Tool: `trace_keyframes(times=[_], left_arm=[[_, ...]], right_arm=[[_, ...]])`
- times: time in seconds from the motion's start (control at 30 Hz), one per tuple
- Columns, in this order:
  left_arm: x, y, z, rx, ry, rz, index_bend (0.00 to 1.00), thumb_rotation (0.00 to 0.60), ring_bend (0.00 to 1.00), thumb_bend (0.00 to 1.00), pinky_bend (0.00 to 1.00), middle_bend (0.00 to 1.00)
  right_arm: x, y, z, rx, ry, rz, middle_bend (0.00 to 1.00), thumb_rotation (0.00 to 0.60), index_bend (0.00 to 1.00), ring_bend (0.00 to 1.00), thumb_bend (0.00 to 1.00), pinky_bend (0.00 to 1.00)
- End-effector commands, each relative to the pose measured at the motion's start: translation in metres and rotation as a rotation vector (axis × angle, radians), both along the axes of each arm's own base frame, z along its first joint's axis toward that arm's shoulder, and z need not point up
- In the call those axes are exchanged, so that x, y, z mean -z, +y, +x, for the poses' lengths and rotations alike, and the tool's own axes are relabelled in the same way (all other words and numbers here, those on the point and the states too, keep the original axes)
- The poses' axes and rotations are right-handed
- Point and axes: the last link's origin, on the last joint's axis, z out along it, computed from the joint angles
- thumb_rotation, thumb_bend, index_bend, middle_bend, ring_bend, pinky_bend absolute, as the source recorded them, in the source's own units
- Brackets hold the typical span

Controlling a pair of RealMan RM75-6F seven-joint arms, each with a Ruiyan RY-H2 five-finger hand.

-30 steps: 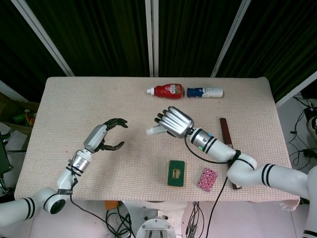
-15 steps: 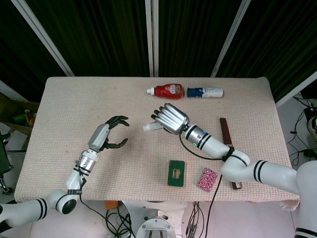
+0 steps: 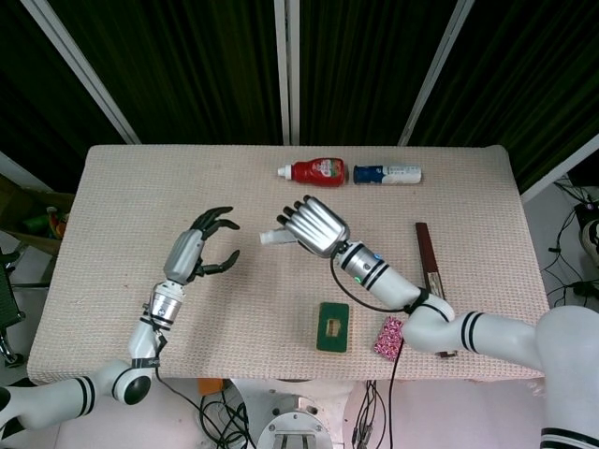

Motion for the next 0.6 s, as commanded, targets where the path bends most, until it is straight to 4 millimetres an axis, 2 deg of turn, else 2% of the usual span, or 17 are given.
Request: trace_keyframes(times=[0.03,0.2,0.47,0.6], left_arm=[[0.0,0.001,0.003,0.023,0.018,0.055,0.35,0.331,0.07,0.31,0.1,0.1],[0.007,0.004,0.004,0.062,0.09,0.107,0.37,0.356,0.07,0.31,0.1,0.1],[0.015,0.01,0.007,0.122,0.133,0.186,0.36,0.557,0.07,0.31,0.1,0.1],[0.019,0.012,0.01,0.147,0.129,0.212,0.36,0.598,0.07,0.31,0.1,0.1]], right_arm=[[0.003,0.0,0.003,0.015,-0.017,-0.008,0.72,0.6,0.91,0.56,0.9,0.59],[0.004,-0.001,0.006,0.036,-0.037,-0.01,0.72,0.6,0.9,0.56,0.9,0.59],[0.006,-0.002,0.005,0.057,-0.038,0.003,0.72,0.6,0.9,0.56,0.9,0.59],[0.009,-0.003,0.007,0.065,-0.044,0.009,0.72,0.6,0.9,0.56,0.9,0.59]])
